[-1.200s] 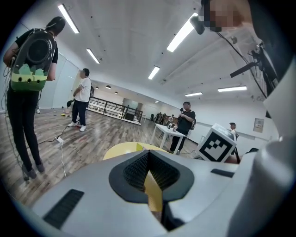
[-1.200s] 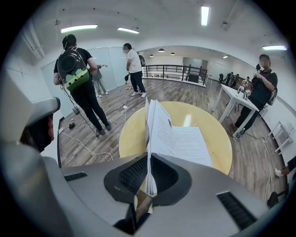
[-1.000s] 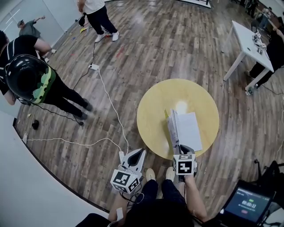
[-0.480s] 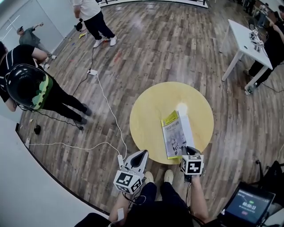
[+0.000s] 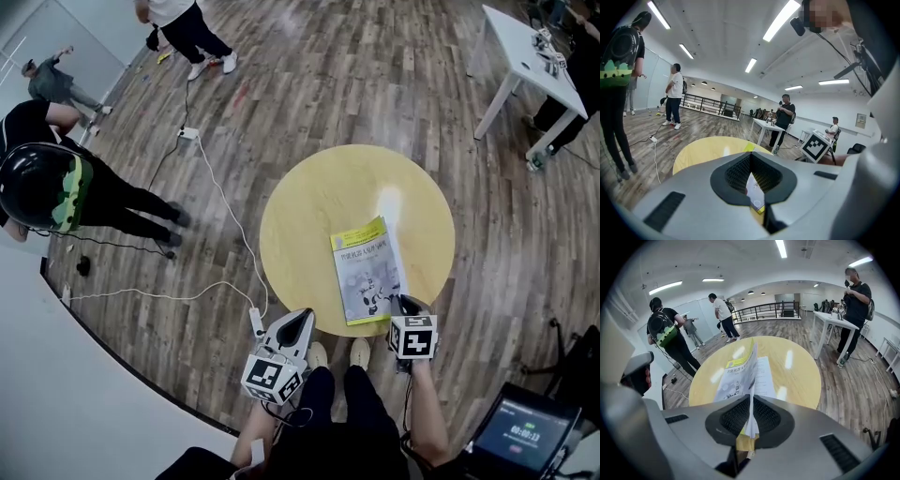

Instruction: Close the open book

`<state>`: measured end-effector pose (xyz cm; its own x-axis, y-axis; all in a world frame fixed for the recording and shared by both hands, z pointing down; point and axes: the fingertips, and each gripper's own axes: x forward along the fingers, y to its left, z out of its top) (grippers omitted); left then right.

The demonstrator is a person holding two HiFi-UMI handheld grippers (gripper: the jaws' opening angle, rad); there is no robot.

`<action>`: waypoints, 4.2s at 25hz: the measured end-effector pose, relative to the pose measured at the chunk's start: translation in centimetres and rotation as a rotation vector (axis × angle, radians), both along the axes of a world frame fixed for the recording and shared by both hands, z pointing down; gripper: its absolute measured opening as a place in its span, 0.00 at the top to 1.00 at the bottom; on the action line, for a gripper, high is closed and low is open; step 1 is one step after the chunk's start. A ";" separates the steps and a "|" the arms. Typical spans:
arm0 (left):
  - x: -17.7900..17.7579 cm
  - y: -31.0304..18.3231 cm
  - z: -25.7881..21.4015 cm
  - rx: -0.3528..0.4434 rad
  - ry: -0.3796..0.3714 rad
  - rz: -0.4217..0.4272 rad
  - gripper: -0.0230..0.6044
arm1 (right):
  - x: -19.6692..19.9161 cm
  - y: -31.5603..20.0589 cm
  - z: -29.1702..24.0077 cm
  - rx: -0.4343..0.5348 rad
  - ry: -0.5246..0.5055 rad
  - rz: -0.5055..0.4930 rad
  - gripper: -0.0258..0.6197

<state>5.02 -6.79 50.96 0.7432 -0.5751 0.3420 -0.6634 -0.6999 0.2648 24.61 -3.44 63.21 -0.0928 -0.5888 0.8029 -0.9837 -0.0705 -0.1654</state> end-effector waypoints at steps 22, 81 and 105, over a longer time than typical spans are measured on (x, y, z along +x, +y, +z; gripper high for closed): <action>2.3 -0.1 5.1 -0.084 -0.039 0.015 0.97 | 3.2 0.9 6.2 -0.068 -0.054 0.057 0.90; 0.3 0.9 -0.3 0.051 0.008 0.011 0.97 | 2.4 -0.5 -5.4 0.262 0.100 0.075 0.96; -4.7 1.3 -18.1 0.391 0.112 -0.019 0.97 | -8.7 1.1 -30.4 0.831 0.021 -0.067 0.96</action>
<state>0.30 -5.50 32.86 0.7517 -0.6594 0.0123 -0.6590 -0.7503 0.0526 15.89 -2.37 32.80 -0.1387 -0.9840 0.1116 -0.9849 0.1252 -0.1197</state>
